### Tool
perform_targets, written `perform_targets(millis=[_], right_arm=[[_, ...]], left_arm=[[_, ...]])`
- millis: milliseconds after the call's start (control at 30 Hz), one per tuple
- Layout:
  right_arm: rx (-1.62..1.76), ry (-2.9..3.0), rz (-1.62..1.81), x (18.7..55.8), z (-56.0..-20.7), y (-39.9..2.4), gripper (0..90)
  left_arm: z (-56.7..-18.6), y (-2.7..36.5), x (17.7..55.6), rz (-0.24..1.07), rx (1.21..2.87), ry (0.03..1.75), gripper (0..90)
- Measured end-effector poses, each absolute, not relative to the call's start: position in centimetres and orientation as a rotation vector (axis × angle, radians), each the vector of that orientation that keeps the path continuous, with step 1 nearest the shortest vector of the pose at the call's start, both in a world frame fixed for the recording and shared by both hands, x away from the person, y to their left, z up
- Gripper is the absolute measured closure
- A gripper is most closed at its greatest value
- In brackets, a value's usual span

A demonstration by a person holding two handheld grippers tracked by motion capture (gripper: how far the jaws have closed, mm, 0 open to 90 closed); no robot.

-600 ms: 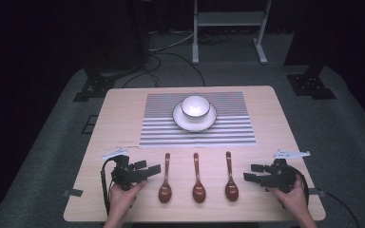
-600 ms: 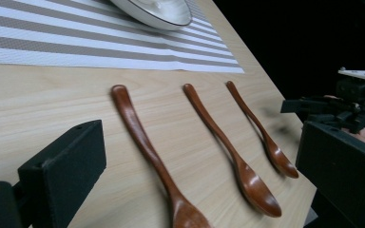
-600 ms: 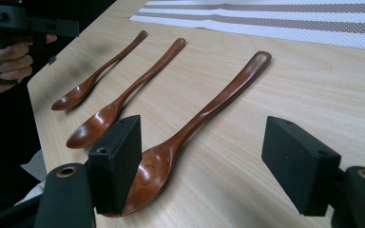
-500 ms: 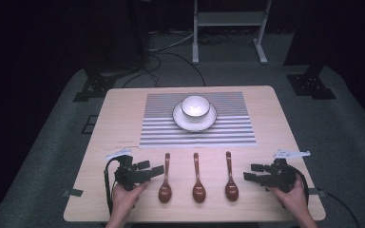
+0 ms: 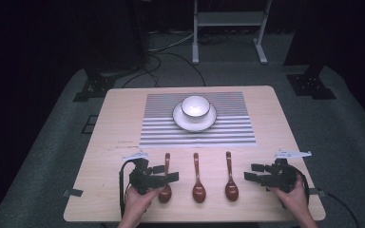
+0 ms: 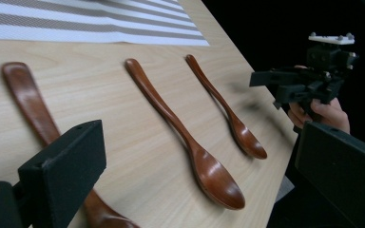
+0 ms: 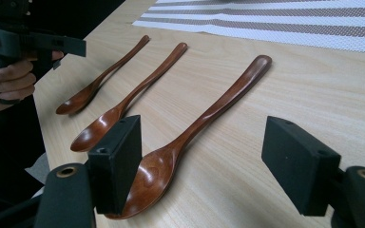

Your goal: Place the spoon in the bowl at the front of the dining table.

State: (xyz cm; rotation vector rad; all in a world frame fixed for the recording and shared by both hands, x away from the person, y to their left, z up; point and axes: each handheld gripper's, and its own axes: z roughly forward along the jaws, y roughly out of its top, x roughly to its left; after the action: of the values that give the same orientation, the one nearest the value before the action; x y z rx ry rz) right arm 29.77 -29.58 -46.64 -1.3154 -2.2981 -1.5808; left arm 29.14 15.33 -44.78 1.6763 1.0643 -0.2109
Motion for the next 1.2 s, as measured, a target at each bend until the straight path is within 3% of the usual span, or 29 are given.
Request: perform_targets(millis=[1200], right_arm=[[-1.288,-2.318,-1.588,29.4,-46.3,-29.0,28.5]], left_arm=[[-46.0,8.0,27.0,-0.530,1.766,0.901,1.9]])
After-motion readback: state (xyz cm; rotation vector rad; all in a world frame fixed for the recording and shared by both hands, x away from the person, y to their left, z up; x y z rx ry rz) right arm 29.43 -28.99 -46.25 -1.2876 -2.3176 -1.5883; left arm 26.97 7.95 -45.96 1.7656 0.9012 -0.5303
